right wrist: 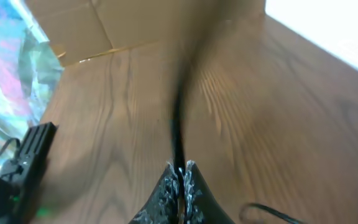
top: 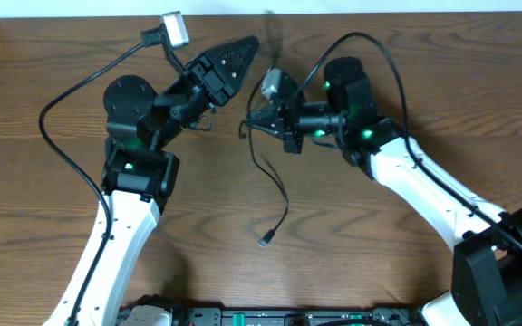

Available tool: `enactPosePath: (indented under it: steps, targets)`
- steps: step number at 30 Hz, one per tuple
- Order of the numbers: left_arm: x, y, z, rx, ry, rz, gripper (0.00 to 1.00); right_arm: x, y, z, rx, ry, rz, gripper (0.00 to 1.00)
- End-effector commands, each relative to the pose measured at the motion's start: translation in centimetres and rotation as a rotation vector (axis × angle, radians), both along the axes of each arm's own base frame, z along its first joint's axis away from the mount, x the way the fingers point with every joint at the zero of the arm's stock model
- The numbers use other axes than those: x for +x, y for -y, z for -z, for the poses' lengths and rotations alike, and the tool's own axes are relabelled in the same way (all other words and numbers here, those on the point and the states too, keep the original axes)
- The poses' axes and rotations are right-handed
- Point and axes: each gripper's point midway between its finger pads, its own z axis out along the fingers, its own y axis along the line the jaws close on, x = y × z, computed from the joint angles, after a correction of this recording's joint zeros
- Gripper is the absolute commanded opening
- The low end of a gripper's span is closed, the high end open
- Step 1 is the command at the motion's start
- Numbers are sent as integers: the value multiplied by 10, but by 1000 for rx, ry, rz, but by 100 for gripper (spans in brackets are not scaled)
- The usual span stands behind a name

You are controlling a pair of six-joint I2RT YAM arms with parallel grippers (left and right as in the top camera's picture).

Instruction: Untangle cables

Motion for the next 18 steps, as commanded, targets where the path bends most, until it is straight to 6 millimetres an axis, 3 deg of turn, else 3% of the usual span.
enactPosePath:
  steps: [1,4,12,18]
  targets:
    - [-2,-4,15,166,73,-20,38,6,26,-7,11,-131,61,1]
    - [-3,-4,41,278,52,-9,38,7,53,-12,-3,-219,128,1]
    - [-12,-3,76,363,-47,42,34,4,116,-35,-13,-321,299,1]
    - [-23,-2,102,435,-113,81,33,4,161,-16,-133,-392,493,1]
